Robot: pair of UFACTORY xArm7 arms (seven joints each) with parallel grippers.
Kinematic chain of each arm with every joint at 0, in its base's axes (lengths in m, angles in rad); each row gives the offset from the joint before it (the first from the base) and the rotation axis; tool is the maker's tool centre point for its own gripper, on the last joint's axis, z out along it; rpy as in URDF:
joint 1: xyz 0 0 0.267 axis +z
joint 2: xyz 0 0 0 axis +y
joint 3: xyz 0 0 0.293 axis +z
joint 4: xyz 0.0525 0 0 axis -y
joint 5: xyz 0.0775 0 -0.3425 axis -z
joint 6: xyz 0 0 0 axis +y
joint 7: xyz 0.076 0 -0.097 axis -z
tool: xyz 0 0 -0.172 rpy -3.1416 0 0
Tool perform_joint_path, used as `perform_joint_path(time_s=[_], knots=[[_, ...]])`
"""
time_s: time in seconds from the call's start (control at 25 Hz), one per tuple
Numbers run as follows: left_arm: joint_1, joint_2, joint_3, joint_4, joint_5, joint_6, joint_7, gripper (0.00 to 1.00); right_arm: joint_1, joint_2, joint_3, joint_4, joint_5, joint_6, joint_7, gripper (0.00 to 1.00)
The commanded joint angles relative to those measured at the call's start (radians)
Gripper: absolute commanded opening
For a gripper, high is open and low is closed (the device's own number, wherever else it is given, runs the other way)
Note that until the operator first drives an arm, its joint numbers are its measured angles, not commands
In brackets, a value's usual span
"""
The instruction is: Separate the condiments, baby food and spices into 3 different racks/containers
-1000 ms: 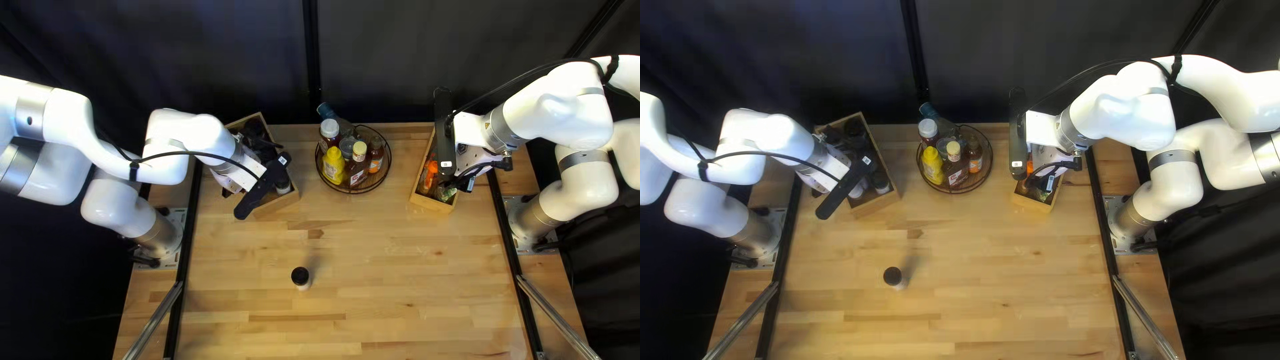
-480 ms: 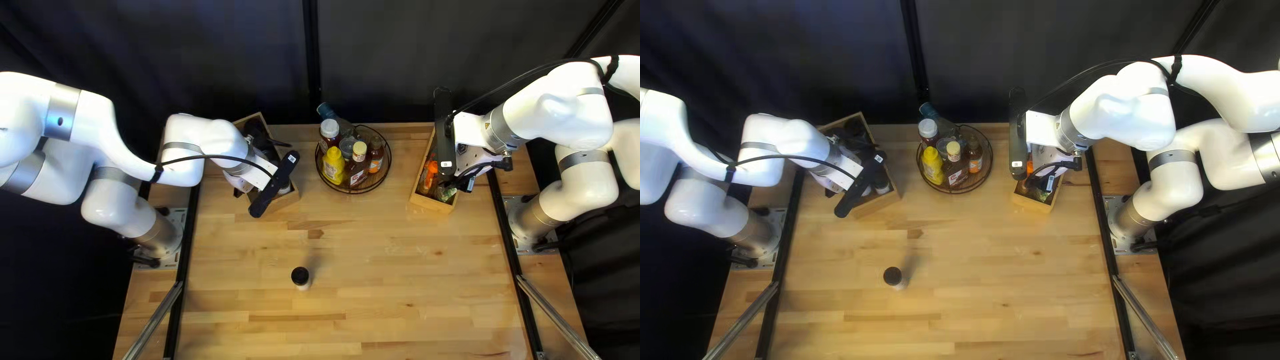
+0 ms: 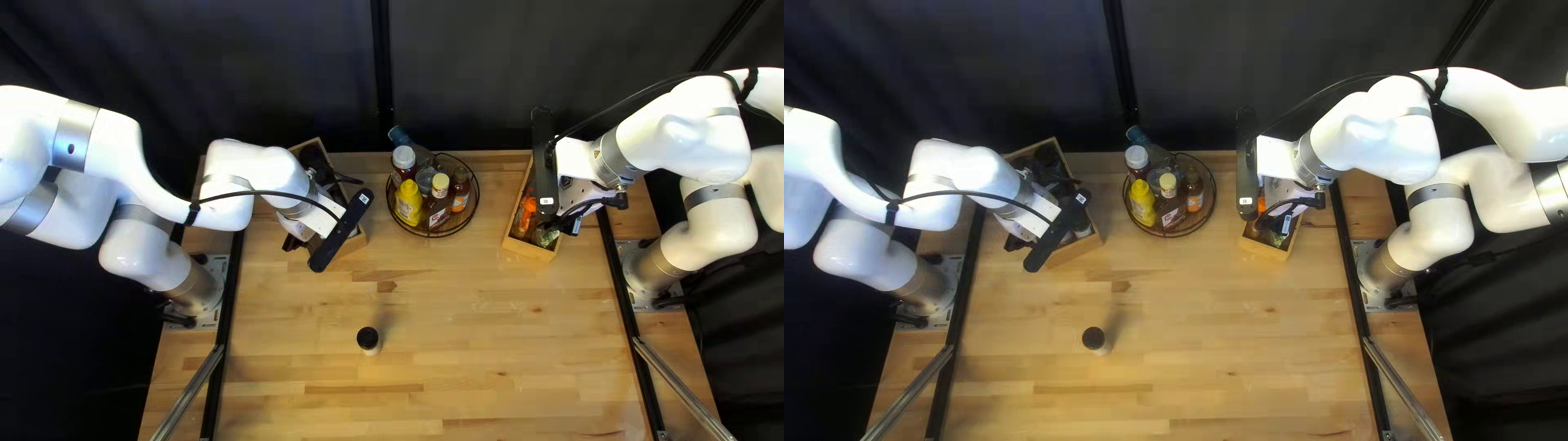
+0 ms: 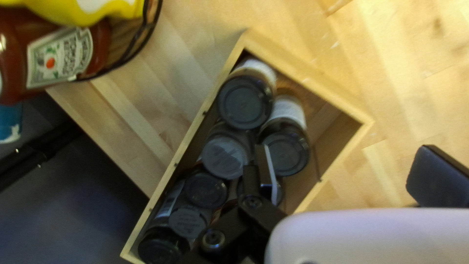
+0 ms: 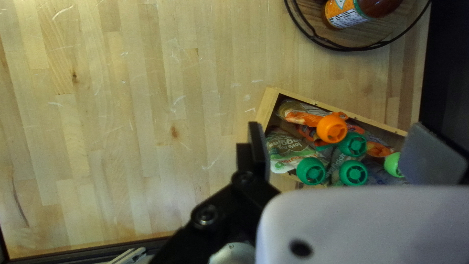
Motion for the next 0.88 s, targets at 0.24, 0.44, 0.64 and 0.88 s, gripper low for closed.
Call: perform_joint_path(time_s=[0.24,0.44,0.64,0.88], knots=[[-0.202,0.213,-0.067,0.132,-0.191,-0.038,0.05,1.0,0.0,0.0,0.0,0.0,0.0,0.0,0.0,1.0],[-0.247,0.343,-0.081,0.19,-0.25,-0.094,0.098,1.0,0.0,0.0,0.0,0.0,0.0,0.0,0.0,1.0],[-0.256,0.422,-0.08,0.204,-0.285,-0.164,0.131,1.0,0.0,0.0,0.0,0.0,0.0,0.0,0.0,1.0],[-0.257,0.477,-0.079,0.206,-0.308,-0.23,0.142,1.0,0.0,0.0,0.0,0.0,0.0,0.0,0.0,1.0]])
